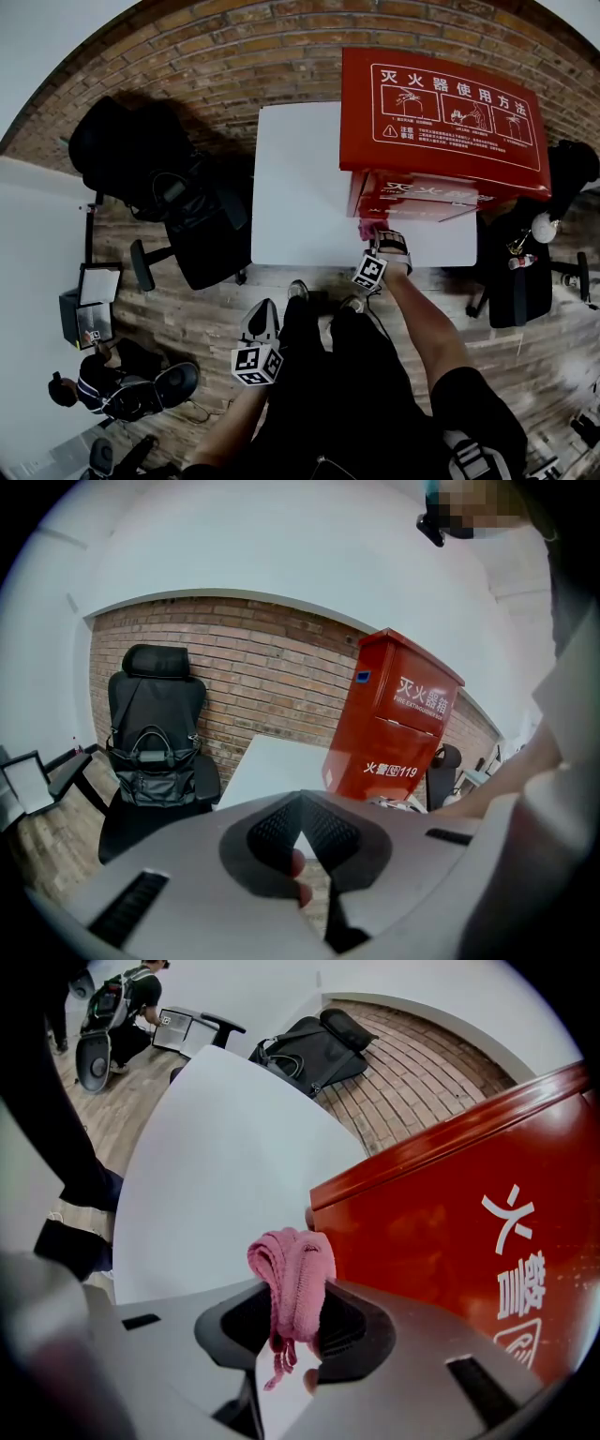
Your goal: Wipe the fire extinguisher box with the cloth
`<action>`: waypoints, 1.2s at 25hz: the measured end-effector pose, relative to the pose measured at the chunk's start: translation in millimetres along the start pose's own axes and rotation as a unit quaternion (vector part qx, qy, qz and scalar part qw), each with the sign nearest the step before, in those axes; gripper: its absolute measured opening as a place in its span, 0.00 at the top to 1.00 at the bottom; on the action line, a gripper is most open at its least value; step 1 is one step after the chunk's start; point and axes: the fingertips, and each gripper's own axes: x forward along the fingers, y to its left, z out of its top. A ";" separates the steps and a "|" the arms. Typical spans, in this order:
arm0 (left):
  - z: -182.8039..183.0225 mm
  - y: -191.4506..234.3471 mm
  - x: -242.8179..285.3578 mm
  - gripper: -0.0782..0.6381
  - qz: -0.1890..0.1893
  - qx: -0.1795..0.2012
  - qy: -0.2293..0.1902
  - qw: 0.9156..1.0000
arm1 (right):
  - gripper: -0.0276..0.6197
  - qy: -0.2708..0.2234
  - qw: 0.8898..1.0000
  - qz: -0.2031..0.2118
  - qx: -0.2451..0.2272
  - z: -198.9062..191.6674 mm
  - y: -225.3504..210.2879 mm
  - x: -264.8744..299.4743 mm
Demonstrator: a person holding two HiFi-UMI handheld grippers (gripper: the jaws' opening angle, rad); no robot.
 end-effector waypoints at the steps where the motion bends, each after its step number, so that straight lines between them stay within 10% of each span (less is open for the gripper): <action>1: -0.1 -0.6 -0.7 0.87 0.001 0.000 -0.001 1.000 | 0.78 0.000 1.000 -0.001 0.001 0.0 -0.2 -0.1; 30: 8.3 -41.6 4.5 0.87 -0.049 0.020 -0.017 0.998 | 0.78 -0.042 0.993 -0.108 0.007 9.6 -61.2 -64.0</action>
